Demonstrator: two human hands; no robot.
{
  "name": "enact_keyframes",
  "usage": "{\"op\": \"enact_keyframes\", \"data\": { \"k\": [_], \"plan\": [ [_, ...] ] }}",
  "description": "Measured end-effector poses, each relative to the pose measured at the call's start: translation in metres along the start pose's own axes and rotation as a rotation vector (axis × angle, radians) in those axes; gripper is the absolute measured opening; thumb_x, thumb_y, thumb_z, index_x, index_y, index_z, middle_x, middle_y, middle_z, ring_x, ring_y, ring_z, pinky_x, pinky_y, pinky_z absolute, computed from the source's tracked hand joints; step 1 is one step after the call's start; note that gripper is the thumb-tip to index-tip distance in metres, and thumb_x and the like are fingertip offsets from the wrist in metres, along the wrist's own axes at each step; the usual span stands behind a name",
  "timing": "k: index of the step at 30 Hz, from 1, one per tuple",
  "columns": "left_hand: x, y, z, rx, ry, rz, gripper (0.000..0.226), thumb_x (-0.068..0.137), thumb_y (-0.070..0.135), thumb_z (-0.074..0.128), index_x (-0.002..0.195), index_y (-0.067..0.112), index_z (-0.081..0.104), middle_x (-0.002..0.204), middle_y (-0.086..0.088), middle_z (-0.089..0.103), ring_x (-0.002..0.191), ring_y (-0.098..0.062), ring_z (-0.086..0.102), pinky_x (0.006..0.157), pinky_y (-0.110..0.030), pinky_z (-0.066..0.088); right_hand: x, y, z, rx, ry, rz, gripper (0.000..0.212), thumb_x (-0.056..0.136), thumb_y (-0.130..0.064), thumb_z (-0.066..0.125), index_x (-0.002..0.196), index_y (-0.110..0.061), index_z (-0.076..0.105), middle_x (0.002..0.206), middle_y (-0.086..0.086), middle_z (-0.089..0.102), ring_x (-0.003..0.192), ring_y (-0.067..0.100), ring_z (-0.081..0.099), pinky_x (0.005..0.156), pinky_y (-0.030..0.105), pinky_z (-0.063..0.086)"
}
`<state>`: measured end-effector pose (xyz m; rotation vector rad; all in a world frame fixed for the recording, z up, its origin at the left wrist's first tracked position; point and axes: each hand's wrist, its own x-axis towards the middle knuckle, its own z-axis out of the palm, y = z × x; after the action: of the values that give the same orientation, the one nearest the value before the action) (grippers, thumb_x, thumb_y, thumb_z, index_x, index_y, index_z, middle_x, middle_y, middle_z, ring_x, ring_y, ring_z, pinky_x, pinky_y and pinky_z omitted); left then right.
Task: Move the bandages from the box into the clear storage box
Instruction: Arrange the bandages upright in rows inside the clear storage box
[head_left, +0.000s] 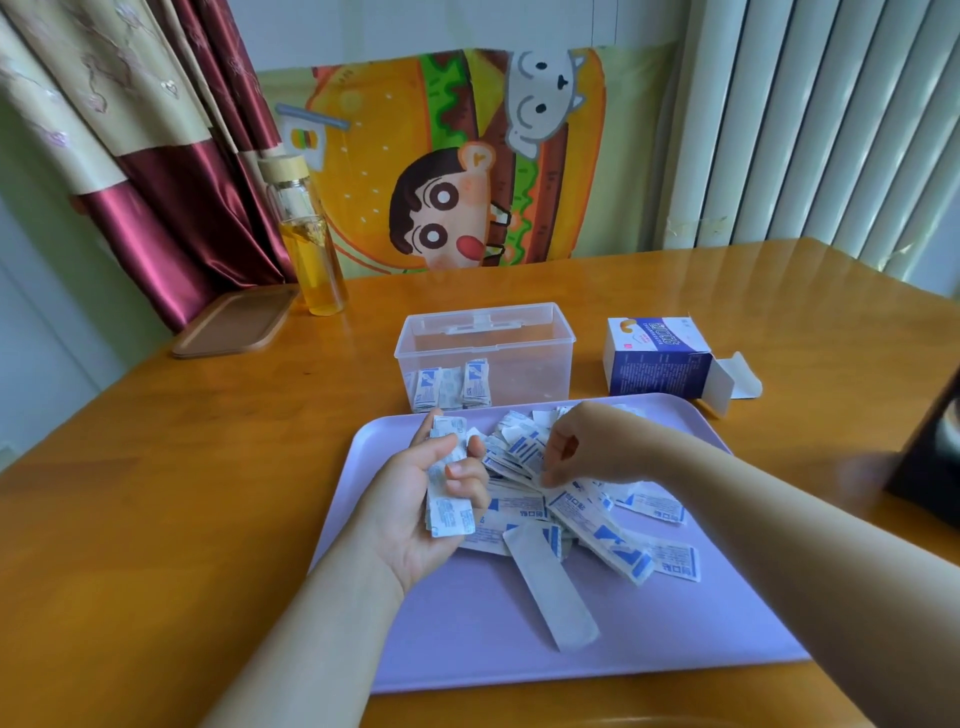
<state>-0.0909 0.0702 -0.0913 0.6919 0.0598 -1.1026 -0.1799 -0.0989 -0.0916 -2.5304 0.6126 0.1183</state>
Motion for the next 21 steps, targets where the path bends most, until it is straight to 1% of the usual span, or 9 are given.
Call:
{"op": "enact_keyframes", "data": {
  "k": [4,7,9,11,13,15,17,19,21],
  "plan": [
    [-0.004,0.001,0.002,0.018,-0.058,-0.049,0.019,0.083,0.007,0.048,0.101,0.012,0.043,0.071,-0.004,0.047,0.043,-0.007,0.037,0.036,-0.014,0.034,-0.004,0.003,-0.016,0.083,0.118,-0.025,0.012,0.08,-0.03,0.073,0.077,-0.02,0.067,0.08,0.002,0.068,0.068,0.016,0.058,0.062,0.024,0.046],
    [-0.007,-0.002,0.006,0.028,-0.069,-0.065,0.009,0.081,0.01,0.049,0.089,0.01,0.044,0.067,-0.001,0.045,0.044,-0.006,0.035,0.037,-0.013,0.033,-0.011,-0.001,-0.034,0.324,0.374,-0.095,0.012,0.084,-0.018,0.069,0.075,-0.014,0.063,0.064,0.0,0.063,0.052,0.004,0.055,0.05,0.01,0.042],
    [-0.006,-0.005,0.008,0.015,-0.055,-0.06,0.006,0.085,0.013,0.049,0.091,0.011,0.046,0.067,0.0,0.045,0.043,-0.006,0.034,0.038,-0.012,0.031,-0.017,-0.005,-0.039,0.557,0.534,-0.179,0.013,0.085,-0.007,0.067,0.074,-0.012,0.061,0.069,0.005,0.068,0.058,0.007,0.063,0.059,0.014,0.052],
    [-0.002,-0.008,0.01,-0.005,-0.023,-0.044,0.012,0.091,0.018,0.049,0.101,0.013,0.05,0.068,0.0,0.047,0.043,-0.006,0.034,0.038,-0.012,0.031,-0.026,-0.011,-0.036,0.658,0.644,-0.279,0.018,0.083,-0.001,0.066,0.074,-0.015,0.061,0.076,0.005,0.071,0.069,0.01,0.069,0.069,0.018,0.055],
    [0.001,-0.01,0.01,-0.019,0.024,-0.026,0.021,0.094,0.028,0.049,0.109,0.012,0.051,0.072,0.0,0.05,0.043,-0.006,0.035,0.037,-0.013,0.033,-0.038,-0.017,-0.022,0.615,0.67,-0.397,0.021,0.081,0.003,0.068,0.075,-0.017,0.064,0.079,-0.001,0.072,0.072,0.002,0.068,0.069,0.011,0.051],
    [0.003,-0.012,0.009,-0.001,0.034,-0.023,0.033,0.093,0.041,0.049,0.106,0.012,0.055,0.073,-0.001,0.054,0.046,-0.007,0.038,0.04,-0.015,0.037,-0.047,-0.019,-0.002,0.443,0.625,-0.506,0.019,0.079,0.004,0.07,0.077,-0.015,0.069,0.079,-0.005,0.072,0.075,0.0,0.067,0.072,0.011,0.05],
    [0.004,-0.013,0.008,0.036,0.02,-0.035,0.043,0.089,0.052,0.05,0.101,0.012,0.06,0.074,-0.001,0.062,0.05,-0.011,0.052,0.053,-0.021,0.044,-0.051,-0.019,0.02,0.265,0.552,-0.57,0.013,0.077,-0.004,0.071,0.079,-0.016,0.072,0.079,-0.009,0.07,0.076,0.0,0.065,0.071,0.01,0.049],
    [0.003,-0.015,0.01,0.052,0.019,-0.048,0.041,0.088,0.052,0.051,0.103,0.016,0.062,0.079,-0.001,0.068,0.058,-0.017,0.066,0.061,-0.028,0.052,-0.052,-0.018,0.036,0.201,0.504,-0.613,0.007,0.078,-0.014,0.068,0.08,-0.02,0.071,0.082,-0.009,0.069,0.076,0.0,0.061,0.07,0.01,0.046],
    [0.0,-0.017,0.013,0.094,0.021,-0.05,0.032,0.092,0.046,0.049,0.096,0.017,0.062,0.073,0.0,0.069,0.055,-0.018,0.068,0.053,-0.03,0.055,-0.052,-0.019,0.041,0.195,0.494,-0.65,0.005,0.08,-0.02,0.066,0.082,-0.022,0.07,0.081,-0.01,0.068,0.076,-0.001,0.059,0.071,0.01,0.045]
  ]
}}
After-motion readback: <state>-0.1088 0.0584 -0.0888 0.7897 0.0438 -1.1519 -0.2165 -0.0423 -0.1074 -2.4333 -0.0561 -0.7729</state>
